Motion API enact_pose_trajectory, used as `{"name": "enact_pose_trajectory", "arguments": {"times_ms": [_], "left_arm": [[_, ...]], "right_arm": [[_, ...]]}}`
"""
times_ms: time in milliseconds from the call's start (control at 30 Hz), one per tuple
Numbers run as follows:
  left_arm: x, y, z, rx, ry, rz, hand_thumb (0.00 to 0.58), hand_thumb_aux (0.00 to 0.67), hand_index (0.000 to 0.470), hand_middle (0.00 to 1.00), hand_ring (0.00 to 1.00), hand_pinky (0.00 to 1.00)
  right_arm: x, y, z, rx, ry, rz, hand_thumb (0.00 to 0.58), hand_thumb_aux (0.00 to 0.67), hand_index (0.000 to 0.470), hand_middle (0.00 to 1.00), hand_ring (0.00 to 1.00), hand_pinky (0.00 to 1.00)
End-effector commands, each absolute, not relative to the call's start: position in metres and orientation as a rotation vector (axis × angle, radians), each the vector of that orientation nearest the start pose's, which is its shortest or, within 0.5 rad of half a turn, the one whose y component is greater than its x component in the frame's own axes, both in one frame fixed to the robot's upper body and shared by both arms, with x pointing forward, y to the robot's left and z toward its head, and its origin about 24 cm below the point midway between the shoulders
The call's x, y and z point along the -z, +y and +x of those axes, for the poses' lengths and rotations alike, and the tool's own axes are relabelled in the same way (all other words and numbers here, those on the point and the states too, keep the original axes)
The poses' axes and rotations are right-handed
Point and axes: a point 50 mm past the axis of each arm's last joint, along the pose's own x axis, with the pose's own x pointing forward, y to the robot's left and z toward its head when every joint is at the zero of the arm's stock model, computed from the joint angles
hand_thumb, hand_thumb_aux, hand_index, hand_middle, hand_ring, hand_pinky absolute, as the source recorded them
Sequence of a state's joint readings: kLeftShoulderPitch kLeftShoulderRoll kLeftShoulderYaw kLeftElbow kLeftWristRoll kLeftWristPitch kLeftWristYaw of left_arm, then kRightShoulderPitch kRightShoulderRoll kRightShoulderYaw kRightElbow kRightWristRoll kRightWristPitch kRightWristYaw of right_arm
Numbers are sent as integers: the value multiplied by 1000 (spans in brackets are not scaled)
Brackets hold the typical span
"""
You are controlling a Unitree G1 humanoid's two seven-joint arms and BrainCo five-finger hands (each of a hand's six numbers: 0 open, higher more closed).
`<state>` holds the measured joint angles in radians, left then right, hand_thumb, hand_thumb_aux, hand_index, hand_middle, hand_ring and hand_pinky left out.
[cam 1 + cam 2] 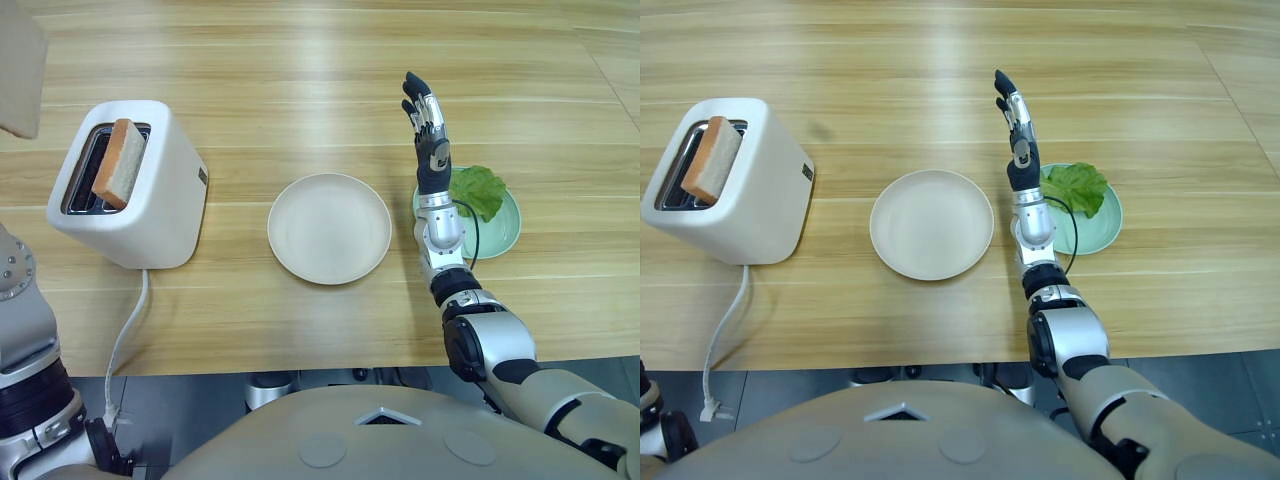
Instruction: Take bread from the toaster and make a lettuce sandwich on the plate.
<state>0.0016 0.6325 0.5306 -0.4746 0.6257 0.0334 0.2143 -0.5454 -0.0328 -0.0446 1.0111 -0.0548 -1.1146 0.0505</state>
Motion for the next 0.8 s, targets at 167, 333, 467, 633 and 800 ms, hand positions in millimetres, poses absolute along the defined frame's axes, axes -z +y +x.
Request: {"name": "enact_pose_trajectory", "arguments": {"times_ms": [167,333,467,633,800], "left_arm": [[-215,206,230,-59,-711,879,580,670,460,1000,1000,1000],[-162,172,256,321,-491,657,580,670,460,1000,1000,1000],[-120,156,261,524,-309,545,580,670,460,1000,1000,1000],[-81,140,263,684,-148,469,580,670,460,1000,1000,1000],[-55,138,273,735,-38,524,580,670,460,1000,1000,1000]], "right_arm": [[-70,-121,315,-171,-616,-71,0,0,0,0,0,0],[-72,-123,318,-139,-618,-55,0,0,0,0,0,0],[-73,-124,319,-130,-617,-42,0,0,0,0,0,0],[-73,-124,319,-134,-618,-42,0,0,0,0,0,0],[-72,-125,318,-133,-620,-48,0,0,0,0,0,0]]}}
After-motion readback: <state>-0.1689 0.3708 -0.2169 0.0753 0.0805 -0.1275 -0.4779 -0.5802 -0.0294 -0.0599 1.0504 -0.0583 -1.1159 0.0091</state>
